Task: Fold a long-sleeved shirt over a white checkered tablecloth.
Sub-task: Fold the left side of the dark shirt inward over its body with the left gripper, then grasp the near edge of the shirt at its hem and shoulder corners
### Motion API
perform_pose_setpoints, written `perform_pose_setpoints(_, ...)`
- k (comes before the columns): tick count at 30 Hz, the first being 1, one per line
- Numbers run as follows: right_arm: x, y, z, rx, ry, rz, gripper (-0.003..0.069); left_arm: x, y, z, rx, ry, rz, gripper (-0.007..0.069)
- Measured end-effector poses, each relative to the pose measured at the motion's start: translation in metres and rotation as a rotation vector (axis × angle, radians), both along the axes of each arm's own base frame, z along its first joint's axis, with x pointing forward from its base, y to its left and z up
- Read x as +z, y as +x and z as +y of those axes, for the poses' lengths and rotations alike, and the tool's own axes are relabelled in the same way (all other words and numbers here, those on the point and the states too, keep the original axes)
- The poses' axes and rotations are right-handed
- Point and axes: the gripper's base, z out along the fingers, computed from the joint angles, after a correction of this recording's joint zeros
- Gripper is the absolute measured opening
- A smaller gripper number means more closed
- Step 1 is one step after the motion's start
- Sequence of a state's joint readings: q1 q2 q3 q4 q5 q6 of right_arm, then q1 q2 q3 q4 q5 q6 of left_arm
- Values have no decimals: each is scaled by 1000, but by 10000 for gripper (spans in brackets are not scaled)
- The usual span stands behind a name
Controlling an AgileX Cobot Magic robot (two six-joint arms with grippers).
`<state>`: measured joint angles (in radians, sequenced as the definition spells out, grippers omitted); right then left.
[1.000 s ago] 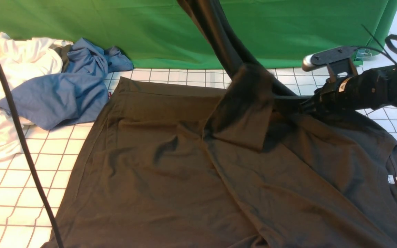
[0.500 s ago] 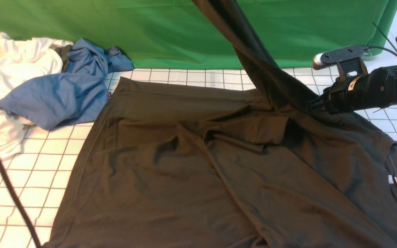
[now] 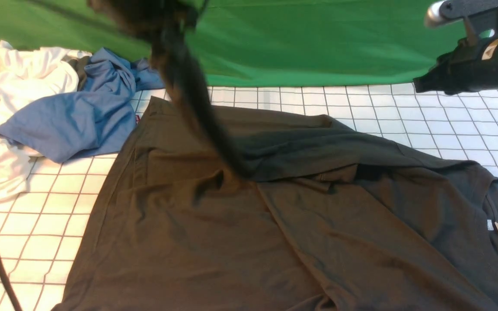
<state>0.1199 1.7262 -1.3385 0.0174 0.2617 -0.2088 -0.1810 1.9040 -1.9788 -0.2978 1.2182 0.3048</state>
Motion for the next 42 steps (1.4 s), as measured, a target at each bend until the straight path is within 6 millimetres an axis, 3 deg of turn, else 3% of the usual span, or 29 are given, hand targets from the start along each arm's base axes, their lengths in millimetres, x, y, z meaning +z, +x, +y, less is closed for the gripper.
perform_pose_setpoints(4,-1,-8,-2,10,-34,82,141,-59,-5,11,21,134,159,-31)
perform_pose_setpoints(7,-6,-12,-3,16,-54,147,145,-87,-6,22,55,178,190,-31)
perform_pose_setpoints(13,-4,-17,-4,17,-62,183,170,-121,-2,52,139,184,223,-28)
perform_pose_setpoints(17,-3,-18,-4,18,-63,183,194,-133,2,69,178,186,254,11)
perform_pose_setpoints(19,-3,-18,-4,17,-64,190,208,-137,4,77,195,188,265,87)
perform_pose_setpoints(20,-3,-18,-4,17,-65,192,209,-137,4,77,195,188,265,87)
perform_pose_setpoints(25,14,-20,-5,30,-94,254,242,-143,1,84,185,237,319,381)
perform_pose_setpoints(28,29,-23,-6,44,-120,309,265,-138,-6,84,172,253,360,484)
perform_pose_setpoints(32,41,-34,-8,55,-145,418,300,-114,-20,64,117,272,337,489)
perform_pose_setpoints(35,44,-44,-9,54,-147,476,337,-99,-31,40,53,275,303,445)
perform_pose_setpoints(36,46,-51,-9,54,-148,504,370,-95,-41,20,-14,285,289,409)
perform_pose_setpoints(38,49,-58,-8,57,-148,515,405,-97,-54,1,-99,301,284,376)
perform_pose_setpoints(42,46,-82,6,107,-163,533,469,-118,-75,-35,-239,316,244,333)
